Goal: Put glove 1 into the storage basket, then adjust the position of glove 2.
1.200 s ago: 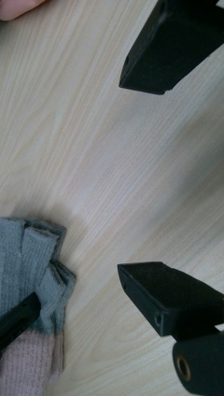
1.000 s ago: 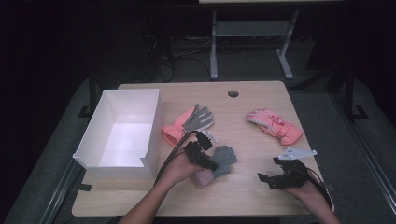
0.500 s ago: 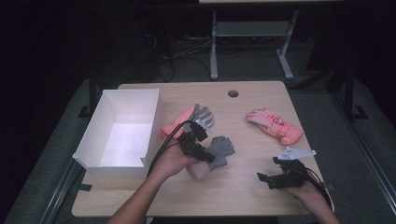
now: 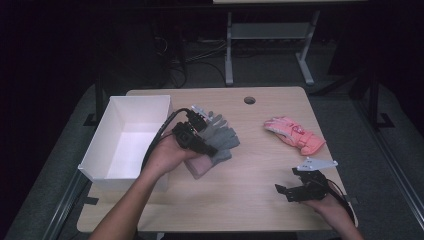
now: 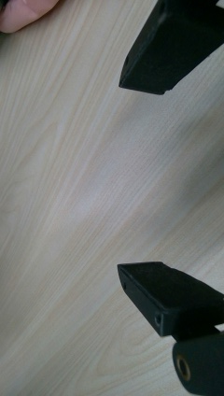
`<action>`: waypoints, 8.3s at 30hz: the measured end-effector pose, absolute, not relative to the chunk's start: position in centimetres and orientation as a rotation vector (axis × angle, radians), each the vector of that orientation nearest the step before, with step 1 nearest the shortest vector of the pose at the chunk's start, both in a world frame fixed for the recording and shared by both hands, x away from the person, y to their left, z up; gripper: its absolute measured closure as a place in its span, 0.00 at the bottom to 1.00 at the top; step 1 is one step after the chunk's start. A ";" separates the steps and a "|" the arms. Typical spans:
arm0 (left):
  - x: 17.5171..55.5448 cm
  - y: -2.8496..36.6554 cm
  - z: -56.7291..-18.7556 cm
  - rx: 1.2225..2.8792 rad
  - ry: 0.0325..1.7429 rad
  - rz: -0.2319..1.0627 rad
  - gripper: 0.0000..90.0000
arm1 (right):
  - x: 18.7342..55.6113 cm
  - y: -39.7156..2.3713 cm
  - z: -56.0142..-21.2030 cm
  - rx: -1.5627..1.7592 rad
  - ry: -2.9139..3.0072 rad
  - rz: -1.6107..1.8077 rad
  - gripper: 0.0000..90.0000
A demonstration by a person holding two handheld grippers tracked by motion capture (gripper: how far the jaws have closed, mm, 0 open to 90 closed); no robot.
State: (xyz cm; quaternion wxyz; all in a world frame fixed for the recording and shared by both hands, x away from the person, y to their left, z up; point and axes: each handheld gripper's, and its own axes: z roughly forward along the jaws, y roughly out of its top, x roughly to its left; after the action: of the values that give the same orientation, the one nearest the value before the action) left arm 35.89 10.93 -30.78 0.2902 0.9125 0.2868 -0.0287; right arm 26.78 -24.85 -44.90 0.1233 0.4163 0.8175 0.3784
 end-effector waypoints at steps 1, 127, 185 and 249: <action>35.9 11.2 -30.4 2.431 0.775 -0.068 0.73 | 26.8 -24.8 -44.9 1.214 2.384 1.104 0.10; 39.5 23.1 -31.3 2.192 1.105 0.237 0.16 | 27.3 -24.3 -45.4 1.231 2.418 1.098 0.10; 46.7 10.4 -42.7 2.323 1.202 0.308 1.00 | 27.6 -24.1 -45.3 1.195 2.446 1.116 0.10; 37.9 9.4 -43.1 2.365 0.874 0.015 1.00 | 26.1 -22.3 -44.6 1.061 2.552 1.147 0.96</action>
State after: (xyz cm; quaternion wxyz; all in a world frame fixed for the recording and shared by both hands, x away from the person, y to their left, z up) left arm 37.89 9.45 -43.07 0.3051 0.8932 0.3302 0.0055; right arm 26.07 -22.25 -44.62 0.0745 0.3534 0.8505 0.3822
